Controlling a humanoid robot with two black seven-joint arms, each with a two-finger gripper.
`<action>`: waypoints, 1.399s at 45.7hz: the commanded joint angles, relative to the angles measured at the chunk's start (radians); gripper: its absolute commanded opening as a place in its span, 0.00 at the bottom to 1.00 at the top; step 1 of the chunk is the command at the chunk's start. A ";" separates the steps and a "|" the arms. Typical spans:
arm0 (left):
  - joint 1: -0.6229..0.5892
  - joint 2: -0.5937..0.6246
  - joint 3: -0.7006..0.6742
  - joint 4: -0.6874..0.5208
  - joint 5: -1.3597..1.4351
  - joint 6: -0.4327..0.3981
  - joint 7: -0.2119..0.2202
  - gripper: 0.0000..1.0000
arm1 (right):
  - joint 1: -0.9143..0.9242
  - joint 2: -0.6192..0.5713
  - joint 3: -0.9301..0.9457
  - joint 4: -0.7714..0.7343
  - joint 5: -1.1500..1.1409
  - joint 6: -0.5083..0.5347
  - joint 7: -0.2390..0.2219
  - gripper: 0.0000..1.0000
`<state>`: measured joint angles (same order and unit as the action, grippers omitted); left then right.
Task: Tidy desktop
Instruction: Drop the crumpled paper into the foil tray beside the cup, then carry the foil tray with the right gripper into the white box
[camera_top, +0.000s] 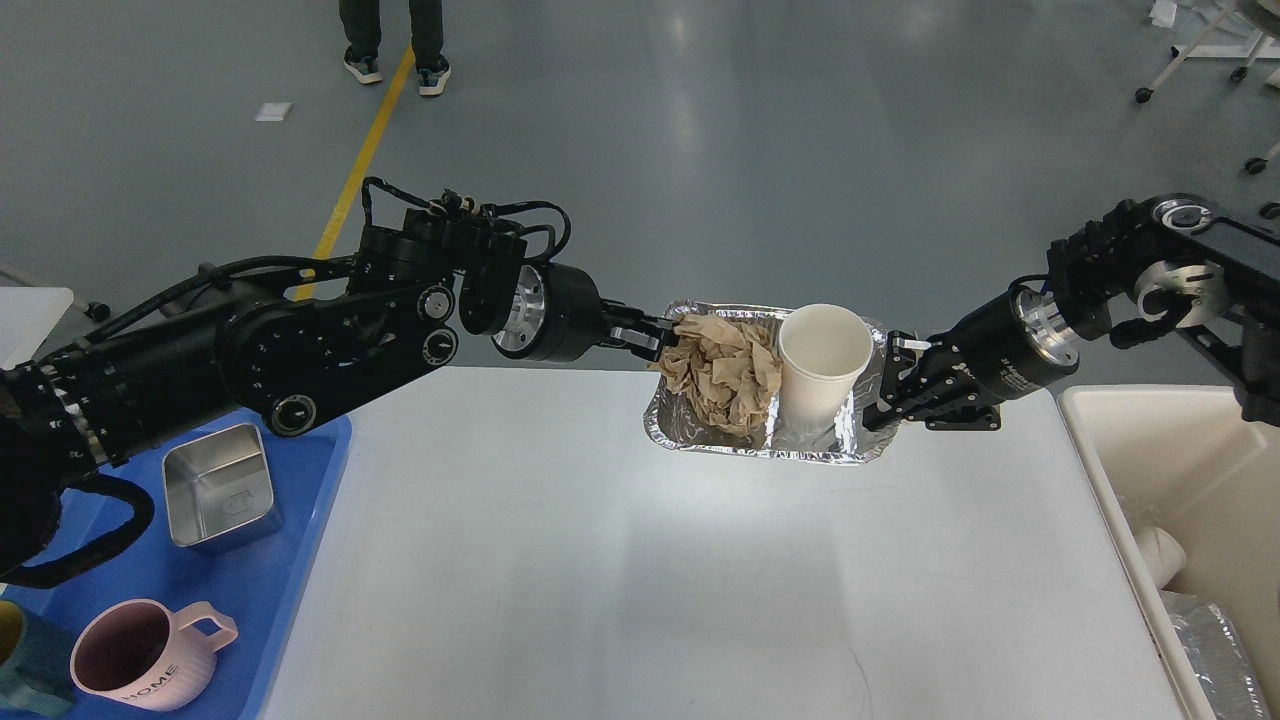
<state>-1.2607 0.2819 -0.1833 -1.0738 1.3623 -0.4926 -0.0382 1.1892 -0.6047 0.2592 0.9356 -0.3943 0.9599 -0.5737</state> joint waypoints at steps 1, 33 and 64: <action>-0.005 -0.006 0.001 0.003 0.001 0.012 0.003 0.55 | 0.000 -0.006 0.002 0.002 0.000 0.000 0.000 0.00; 0.116 0.175 -0.277 0.003 -0.529 0.244 -0.005 0.96 | -0.043 -0.069 0.008 -0.006 0.000 0.000 0.002 0.00; 0.581 0.243 -0.722 0.005 -0.858 0.362 0.001 0.97 | -0.333 -0.492 0.121 -0.009 0.230 -0.220 0.012 0.00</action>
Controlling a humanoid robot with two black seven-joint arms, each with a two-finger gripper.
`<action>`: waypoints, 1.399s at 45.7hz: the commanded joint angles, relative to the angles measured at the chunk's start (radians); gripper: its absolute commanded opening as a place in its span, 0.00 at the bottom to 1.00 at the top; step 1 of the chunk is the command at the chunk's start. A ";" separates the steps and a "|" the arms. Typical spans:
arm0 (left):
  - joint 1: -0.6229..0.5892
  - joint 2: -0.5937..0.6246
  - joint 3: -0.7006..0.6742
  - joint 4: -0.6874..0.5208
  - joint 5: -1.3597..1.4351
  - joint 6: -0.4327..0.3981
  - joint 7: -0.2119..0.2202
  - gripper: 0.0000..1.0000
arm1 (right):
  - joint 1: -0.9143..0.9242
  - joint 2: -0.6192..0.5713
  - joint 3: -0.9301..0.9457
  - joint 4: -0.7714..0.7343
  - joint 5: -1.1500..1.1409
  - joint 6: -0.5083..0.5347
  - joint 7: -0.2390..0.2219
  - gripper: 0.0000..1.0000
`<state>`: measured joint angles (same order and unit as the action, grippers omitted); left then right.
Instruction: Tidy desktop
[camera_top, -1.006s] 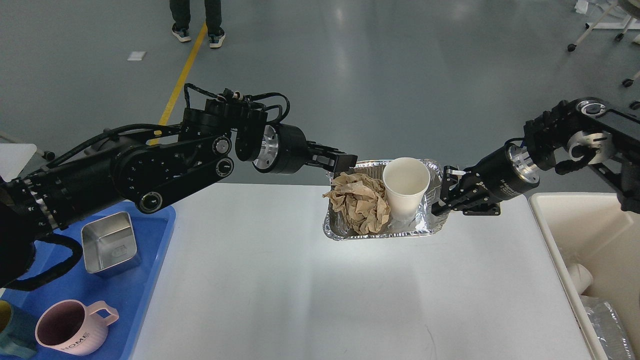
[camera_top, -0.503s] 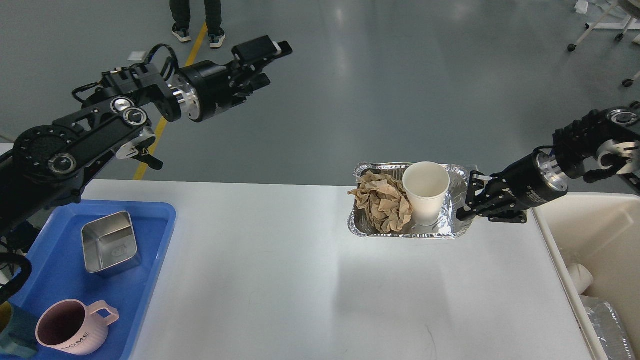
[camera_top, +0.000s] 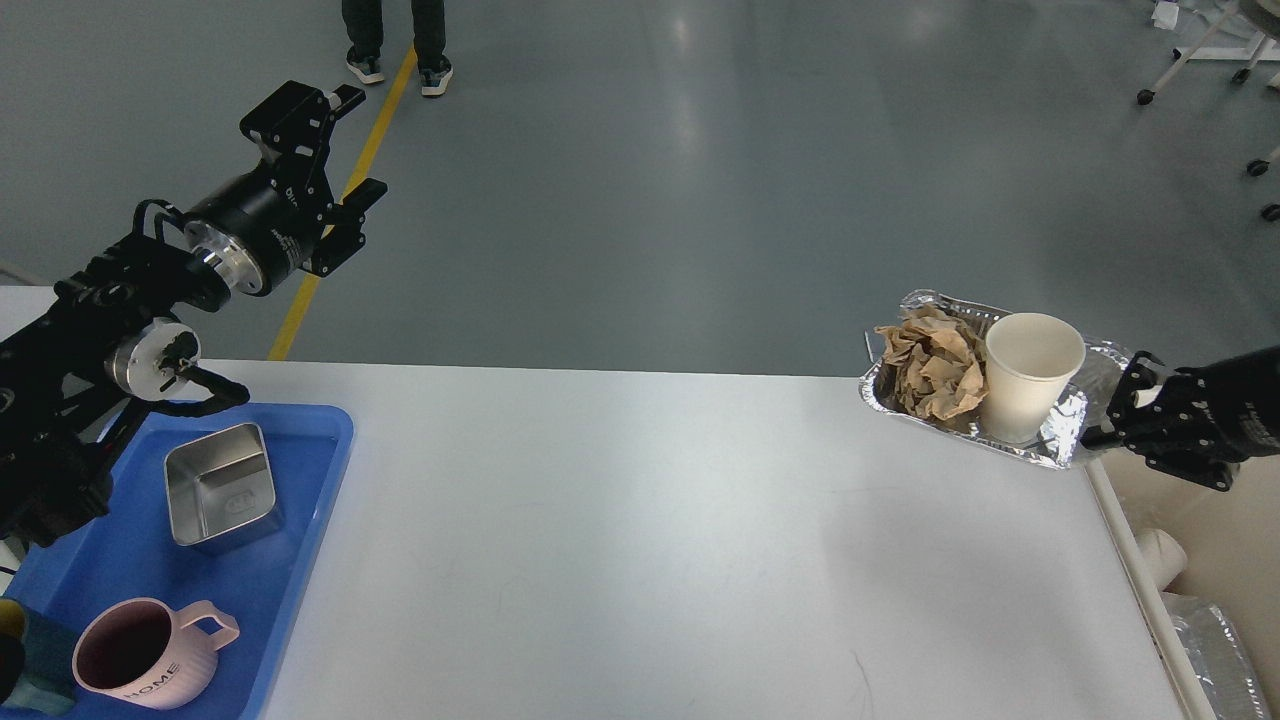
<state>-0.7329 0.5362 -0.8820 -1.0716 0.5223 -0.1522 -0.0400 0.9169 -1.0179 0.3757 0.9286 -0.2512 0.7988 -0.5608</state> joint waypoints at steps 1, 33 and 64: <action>0.061 -0.012 -0.023 0.002 -0.022 0.026 0.003 0.97 | -0.076 -0.093 0.005 -0.005 0.105 -0.072 0.001 0.00; 0.112 -0.044 -0.034 0.101 -0.034 0.040 -0.037 0.97 | -0.288 -0.030 -0.005 -0.557 0.308 -0.184 -0.002 0.00; 0.113 -0.183 -0.207 0.177 -0.338 0.037 0.172 0.97 | -0.205 0.278 0.002 -0.970 0.317 -0.185 0.004 1.00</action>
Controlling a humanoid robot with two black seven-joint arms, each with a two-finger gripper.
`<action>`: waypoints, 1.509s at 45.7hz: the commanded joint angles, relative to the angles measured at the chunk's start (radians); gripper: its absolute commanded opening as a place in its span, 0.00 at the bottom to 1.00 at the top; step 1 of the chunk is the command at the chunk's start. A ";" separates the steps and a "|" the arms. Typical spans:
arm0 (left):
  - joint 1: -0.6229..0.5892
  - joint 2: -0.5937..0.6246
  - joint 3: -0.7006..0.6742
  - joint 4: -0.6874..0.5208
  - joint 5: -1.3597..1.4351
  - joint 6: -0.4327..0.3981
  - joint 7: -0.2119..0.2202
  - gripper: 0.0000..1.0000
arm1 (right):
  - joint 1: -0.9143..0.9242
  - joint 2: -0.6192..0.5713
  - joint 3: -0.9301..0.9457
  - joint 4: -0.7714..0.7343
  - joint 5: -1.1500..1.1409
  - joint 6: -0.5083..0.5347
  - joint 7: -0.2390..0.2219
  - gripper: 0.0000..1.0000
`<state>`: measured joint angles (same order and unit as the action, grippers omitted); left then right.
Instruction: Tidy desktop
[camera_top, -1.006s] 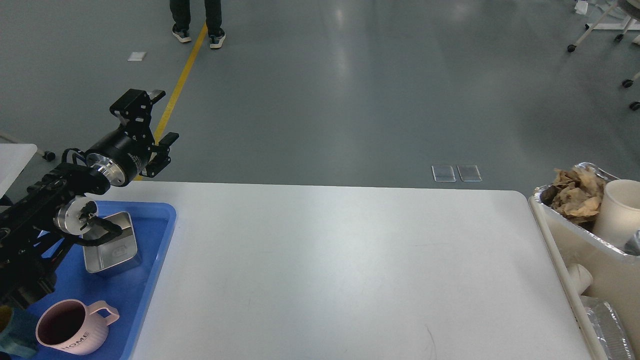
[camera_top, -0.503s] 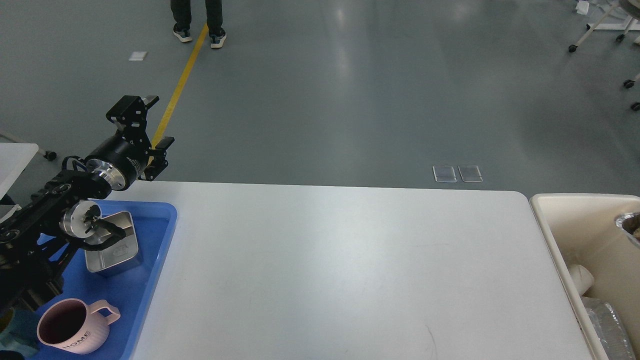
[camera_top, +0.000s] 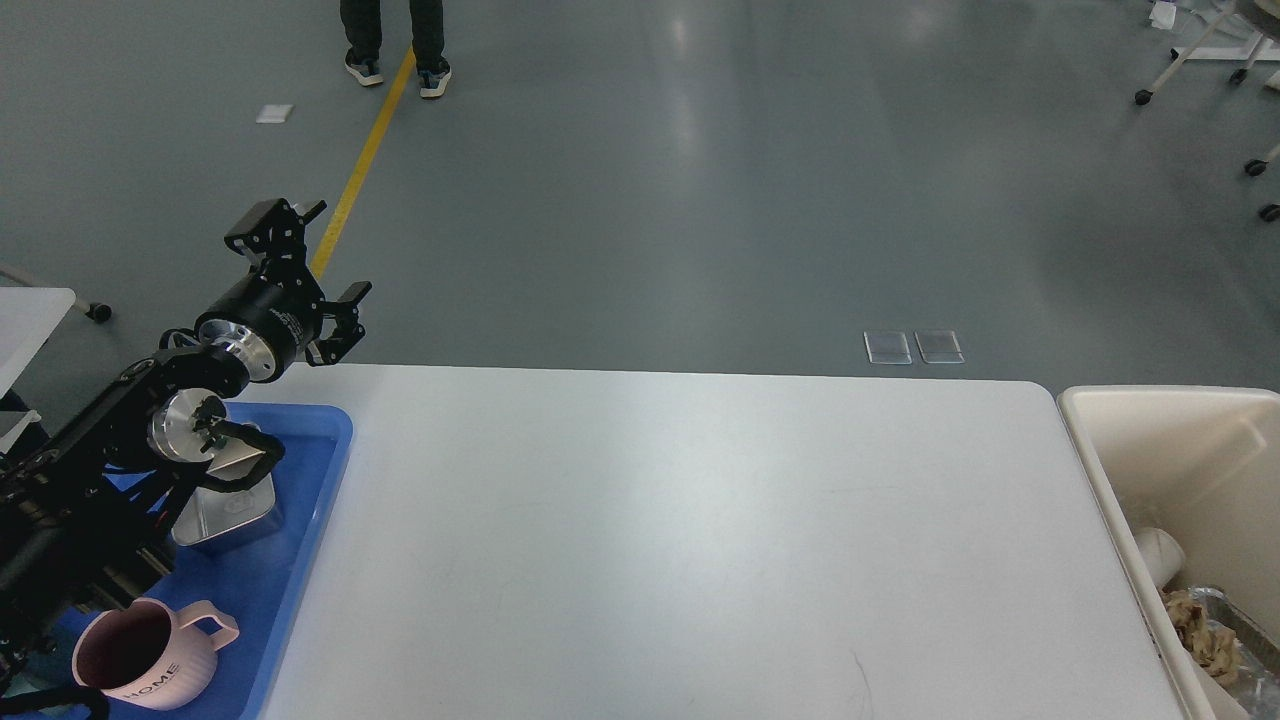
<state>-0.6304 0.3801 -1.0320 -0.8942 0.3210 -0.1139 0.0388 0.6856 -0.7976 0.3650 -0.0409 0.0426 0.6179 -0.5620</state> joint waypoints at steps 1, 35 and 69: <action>0.012 -0.030 -0.065 0.000 -0.167 0.000 0.107 0.97 | 0.029 0.075 0.020 -0.002 0.025 -0.004 0.007 1.00; 0.126 -0.107 -0.233 -0.005 -0.246 -0.003 0.108 0.97 | 0.178 0.307 0.308 0.045 0.114 0.082 0.663 1.00; 0.405 -0.164 -0.474 -0.330 -0.246 -0.009 0.118 0.97 | -0.145 0.468 0.657 0.884 0.428 -0.248 0.642 1.00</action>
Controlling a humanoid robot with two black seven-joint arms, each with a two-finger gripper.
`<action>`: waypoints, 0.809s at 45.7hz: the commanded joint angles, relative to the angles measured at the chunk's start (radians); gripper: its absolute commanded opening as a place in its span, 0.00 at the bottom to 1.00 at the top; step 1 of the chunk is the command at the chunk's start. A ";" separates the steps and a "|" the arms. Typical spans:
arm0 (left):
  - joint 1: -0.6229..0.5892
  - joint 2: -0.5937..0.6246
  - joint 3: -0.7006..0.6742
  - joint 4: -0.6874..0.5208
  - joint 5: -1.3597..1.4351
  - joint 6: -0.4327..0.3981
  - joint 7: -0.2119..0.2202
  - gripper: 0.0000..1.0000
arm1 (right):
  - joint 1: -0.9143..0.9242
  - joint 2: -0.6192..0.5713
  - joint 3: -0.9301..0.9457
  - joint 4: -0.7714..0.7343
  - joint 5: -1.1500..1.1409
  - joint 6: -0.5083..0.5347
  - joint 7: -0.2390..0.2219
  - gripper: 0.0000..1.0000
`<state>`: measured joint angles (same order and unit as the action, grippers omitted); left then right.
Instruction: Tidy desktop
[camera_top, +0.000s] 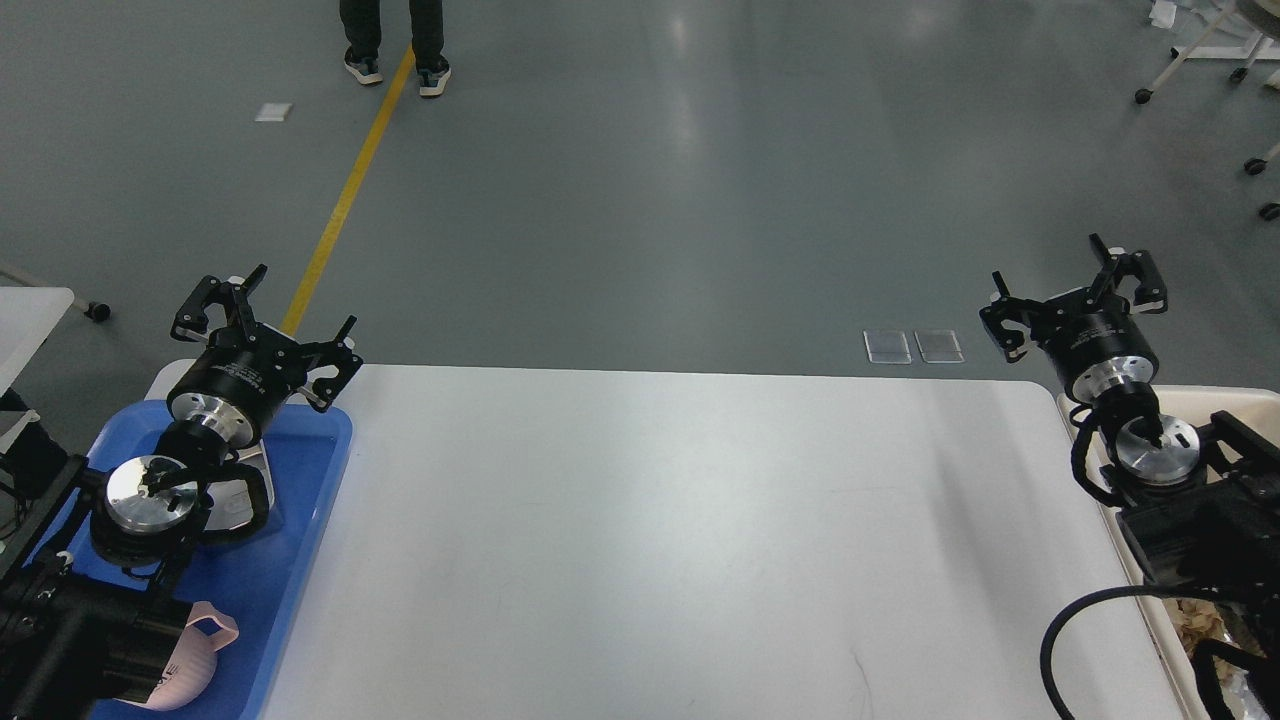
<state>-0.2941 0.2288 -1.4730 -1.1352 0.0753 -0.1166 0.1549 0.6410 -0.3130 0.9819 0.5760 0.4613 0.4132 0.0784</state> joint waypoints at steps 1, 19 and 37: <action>0.084 -0.017 -0.039 -0.107 -0.002 -0.008 0.003 0.97 | -0.119 -0.018 0.047 0.309 0.008 -0.044 0.003 1.00; 0.289 -0.085 -0.130 -0.339 -0.002 -0.023 0.006 0.97 | -0.348 -0.069 0.132 0.537 -0.032 -0.011 0.015 1.00; 0.306 -0.078 -0.214 -0.339 -0.002 -0.041 0.006 0.97 | -0.455 -0.031 0.356 0.495 -0.449 -0.014 0.072 1.00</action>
<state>0.0116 0.1496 -1.6824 -1.4744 0.0740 -0.1577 0.1610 0.1867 -0.3612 1.2908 1.1108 0.1520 0.3982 0.1221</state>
